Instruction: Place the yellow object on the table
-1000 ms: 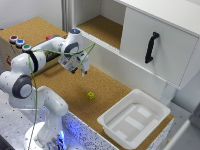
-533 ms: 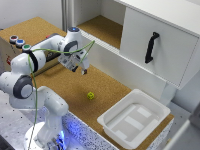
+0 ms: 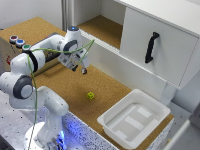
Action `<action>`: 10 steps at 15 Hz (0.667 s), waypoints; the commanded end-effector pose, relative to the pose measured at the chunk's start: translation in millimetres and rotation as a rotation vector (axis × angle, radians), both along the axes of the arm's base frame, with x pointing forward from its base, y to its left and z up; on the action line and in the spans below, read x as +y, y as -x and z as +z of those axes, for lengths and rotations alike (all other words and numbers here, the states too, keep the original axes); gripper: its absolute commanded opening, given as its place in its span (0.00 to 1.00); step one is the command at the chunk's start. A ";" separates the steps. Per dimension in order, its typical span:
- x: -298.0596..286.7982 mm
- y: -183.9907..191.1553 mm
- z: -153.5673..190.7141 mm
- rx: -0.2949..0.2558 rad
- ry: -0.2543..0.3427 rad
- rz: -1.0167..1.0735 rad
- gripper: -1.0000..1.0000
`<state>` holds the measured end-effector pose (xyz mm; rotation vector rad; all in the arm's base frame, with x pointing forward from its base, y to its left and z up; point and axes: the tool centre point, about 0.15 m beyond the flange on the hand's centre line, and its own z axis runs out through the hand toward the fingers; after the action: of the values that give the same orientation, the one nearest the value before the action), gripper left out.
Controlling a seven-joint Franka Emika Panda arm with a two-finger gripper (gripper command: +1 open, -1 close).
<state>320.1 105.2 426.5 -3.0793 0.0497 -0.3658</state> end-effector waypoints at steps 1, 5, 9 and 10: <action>97.3 -11.7 66.1 -0.011 0.007 0.074 1.00; 189.1 -5.4 95.6 0.013 0.040 0.229 1.00; 279.5 -10.3 115.4 0.045 0.161 0.409 1.00; 294.2 -12.8 117.7 0.051 0.175 0.438 1.00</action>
<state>304.4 286.9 512.3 -2.9370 -0.4631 -0.4919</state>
